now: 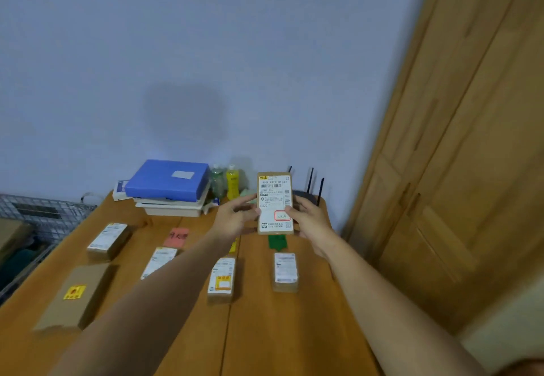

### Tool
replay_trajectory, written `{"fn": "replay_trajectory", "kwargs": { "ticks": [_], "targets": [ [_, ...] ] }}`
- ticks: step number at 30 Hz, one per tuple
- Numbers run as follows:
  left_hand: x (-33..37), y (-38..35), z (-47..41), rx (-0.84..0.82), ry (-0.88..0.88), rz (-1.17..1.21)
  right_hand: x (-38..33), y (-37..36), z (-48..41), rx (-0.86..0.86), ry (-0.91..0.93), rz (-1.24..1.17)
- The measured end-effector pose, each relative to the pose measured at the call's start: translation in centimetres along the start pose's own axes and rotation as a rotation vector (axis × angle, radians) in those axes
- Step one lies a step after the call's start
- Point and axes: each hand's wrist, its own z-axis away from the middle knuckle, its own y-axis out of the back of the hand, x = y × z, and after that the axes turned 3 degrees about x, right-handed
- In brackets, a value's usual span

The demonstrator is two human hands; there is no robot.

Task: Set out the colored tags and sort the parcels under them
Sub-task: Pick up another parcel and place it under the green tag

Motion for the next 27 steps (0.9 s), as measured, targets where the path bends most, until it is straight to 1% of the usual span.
{"fn": "replay_trajectory", "kwargs": {
  "ticks": [5, 9, 11, 14, 20, 27],
  "targets": [
    [-5.7, -3.9, -0.1, -0.016, 0.116, -0.060, 6.9, 3.7, -1.3, 0.010, -0.142, 0.073],
    [-10.8, -5.4, 0.0, -0.055, 0.239, -0.146, 12.7, 5.2, -0.6, -0.020, -0.284, 0.128],
    [-13.7, -5.9, 0.4, -0.088, 0.297, -0.158, 16.2, 5.8, -0.5, -0.040, -0.355, 0.137],
    [-17.8, -6.5, 1.3, -0.095, 0.377, -0.160, 20.5, 6.5, -0.1, -0.055, -0.446, 0.122],
    [-24.4, -7.1, 2.4, -0.058, 0.488, -0.144, 26.1, 6.7, 0.8, -0.054, -0.559, 0.118],
    [-28.4, -6.2, 3.4, -0.044, 0.577, -0.119, 29.5, 5.8, 1.8, -0.077, -0.632, 0.144]
  ]
}}
